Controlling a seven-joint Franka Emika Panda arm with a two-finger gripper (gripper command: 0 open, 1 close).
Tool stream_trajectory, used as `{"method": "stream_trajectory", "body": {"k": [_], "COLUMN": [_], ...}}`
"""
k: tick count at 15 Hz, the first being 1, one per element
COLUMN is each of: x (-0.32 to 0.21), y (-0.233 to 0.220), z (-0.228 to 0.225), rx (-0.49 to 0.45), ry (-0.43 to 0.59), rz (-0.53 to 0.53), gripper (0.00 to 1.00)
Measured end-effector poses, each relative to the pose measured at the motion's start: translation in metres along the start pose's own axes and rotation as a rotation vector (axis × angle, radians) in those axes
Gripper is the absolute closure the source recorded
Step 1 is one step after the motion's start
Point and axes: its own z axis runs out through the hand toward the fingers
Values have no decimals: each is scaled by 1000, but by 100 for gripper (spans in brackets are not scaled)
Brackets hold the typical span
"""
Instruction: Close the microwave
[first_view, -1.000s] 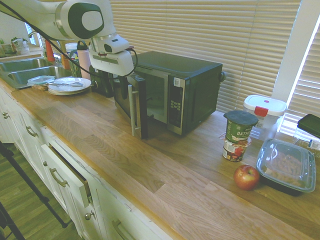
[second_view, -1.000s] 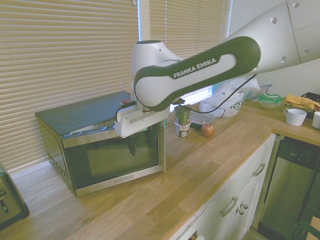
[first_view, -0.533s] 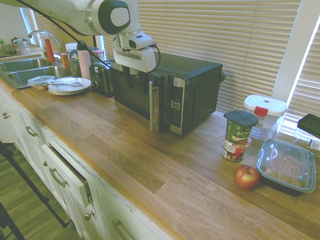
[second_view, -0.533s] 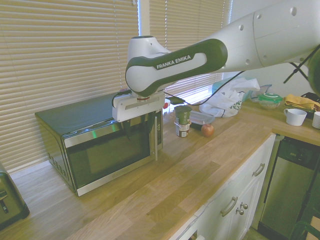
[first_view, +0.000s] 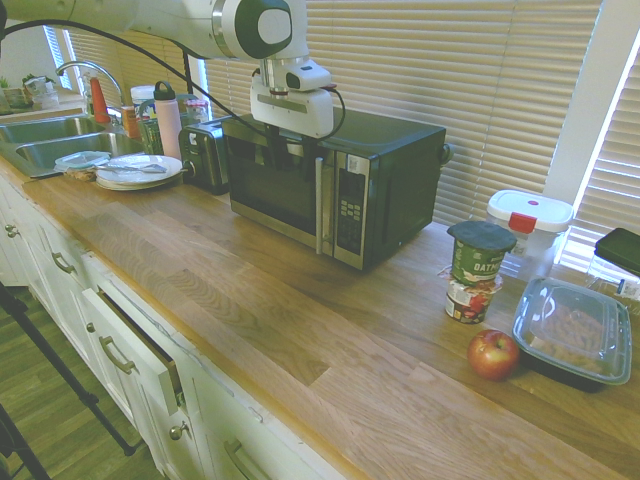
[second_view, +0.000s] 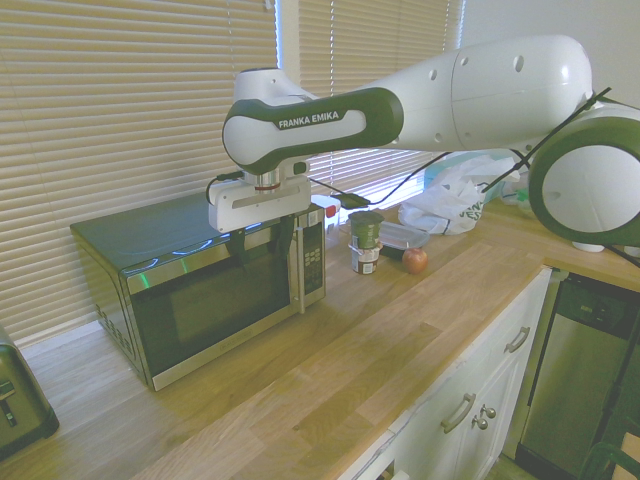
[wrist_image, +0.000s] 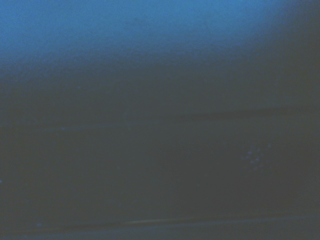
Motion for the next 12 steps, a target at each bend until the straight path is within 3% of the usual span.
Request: {"method": "stream_trajectory", "body": {"k": [7, 12], "x": [-29, -50], "y": [35, 85], "z": [-12, 36], "rx": [29, -8], "ry": [28, -5], "rz": [-51, -68], "gripper": [0, 0]}}
